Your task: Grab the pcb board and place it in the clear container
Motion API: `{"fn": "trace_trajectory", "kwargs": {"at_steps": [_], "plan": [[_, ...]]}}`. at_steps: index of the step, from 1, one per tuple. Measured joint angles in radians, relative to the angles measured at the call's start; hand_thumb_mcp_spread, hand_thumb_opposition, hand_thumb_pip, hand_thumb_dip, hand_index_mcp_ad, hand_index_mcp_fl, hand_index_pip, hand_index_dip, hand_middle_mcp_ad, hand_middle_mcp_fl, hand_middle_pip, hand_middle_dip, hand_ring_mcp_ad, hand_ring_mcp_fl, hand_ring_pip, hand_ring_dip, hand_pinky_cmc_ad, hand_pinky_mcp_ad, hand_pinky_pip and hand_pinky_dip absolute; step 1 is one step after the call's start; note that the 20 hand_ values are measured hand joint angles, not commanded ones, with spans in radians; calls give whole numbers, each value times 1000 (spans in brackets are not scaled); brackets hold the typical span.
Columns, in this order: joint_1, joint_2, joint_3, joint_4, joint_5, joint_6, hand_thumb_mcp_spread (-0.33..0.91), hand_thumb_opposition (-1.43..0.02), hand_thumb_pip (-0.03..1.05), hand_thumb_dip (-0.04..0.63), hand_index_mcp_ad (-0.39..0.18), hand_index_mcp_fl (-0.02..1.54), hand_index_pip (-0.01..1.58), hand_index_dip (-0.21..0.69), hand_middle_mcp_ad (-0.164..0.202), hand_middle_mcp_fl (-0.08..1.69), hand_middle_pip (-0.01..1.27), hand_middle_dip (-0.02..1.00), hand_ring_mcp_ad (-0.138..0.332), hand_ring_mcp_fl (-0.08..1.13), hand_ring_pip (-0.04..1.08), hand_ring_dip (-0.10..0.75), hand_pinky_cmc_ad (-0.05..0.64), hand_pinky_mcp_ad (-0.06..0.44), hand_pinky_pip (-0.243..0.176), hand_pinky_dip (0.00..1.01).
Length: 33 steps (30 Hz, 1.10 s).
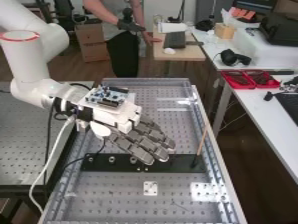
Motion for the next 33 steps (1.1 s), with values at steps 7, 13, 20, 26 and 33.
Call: {"fn": "trace_trajectory", "kwargs": {"at_steps": [7, 13, 20, 26, 33], "plan": [[-38, -25, 7, 50, -103, -31, 571, -770, 332, 157, -126, 91, 1012, 168, 89, 7, 131, 141, 185, 7, 84, 23, 295, 159, -89, 183], [-75, -65, 20, 88, -200, -46, 600, -771, 332, 175, -136, 37, 1230, 194, 77, 0, 126, 147, 168, 9, 84, 23, 295, 150, -89, 183], [-107, -107, 29, 136, -260, -42, 604, -785, 332, 175, -131, 37, 1367, 218, 77, 2, 131, 154, 159, 14, 84, 23, 298, 129, -89, 183], [-124, -146, 38, 167, -294, -24, 623, -803, 332, 190, -150, 40, 1412, 218, 75, 2, 131, 157, 161, 16, 87, 37, 298, 133, -89, 183], [-142, -185, 59, 184, -334, -18, 634, -812, 332, 188, -147, 72, 1429, 218, 75, 7, 131, 157, 157, 12, 94, 37, 298, 129, -89, 182]]}}
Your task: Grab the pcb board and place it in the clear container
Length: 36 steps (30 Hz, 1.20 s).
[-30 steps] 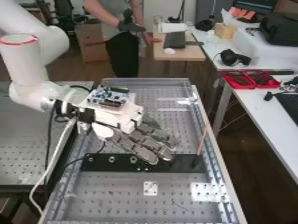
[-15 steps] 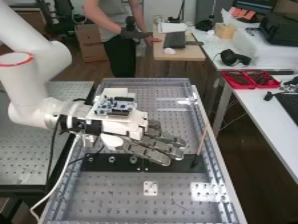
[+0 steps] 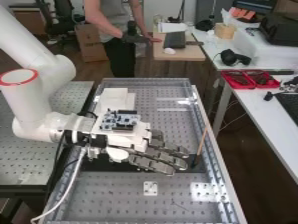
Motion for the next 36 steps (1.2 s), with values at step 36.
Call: {"fn": "trace_trajectory", "kwargs": {"at_steps": [36], "plan": [[-34, -46, 50, -34, -73, -11, 677, -826, 354, 220, -227, 239, 1454, 216, 66, 37, 138, 171, 152, 31, 93, 51, 307, 133, -75, 185]]}}
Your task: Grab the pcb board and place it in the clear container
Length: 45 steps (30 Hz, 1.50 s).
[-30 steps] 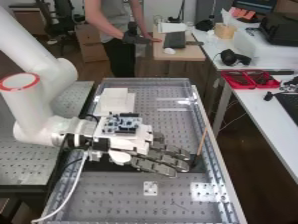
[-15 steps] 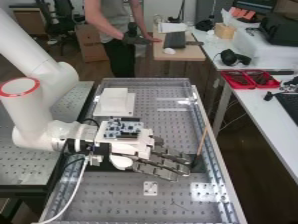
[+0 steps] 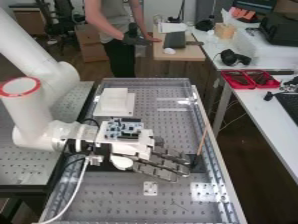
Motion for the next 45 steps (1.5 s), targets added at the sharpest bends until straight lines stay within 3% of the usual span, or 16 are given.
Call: {"fn": "trace_trajectory", "kwargs": {"at_steps": [36, 45], "plan": [[-7, -47, 55, -47, -26, 10, 686, -824, 375, 220, -227, 272, 1477, 215, 66, 37, 138, 171, 152, 31, 93, 51, 309, 133, -75, 185], [-8, -46, 51, -32, -25, 20, 705, -829, 396, 220, -236, 401, 1524, 195, 68, 40, 138, 171, 152, 31, 94, 51, 309, 133, -75, 185]]}}
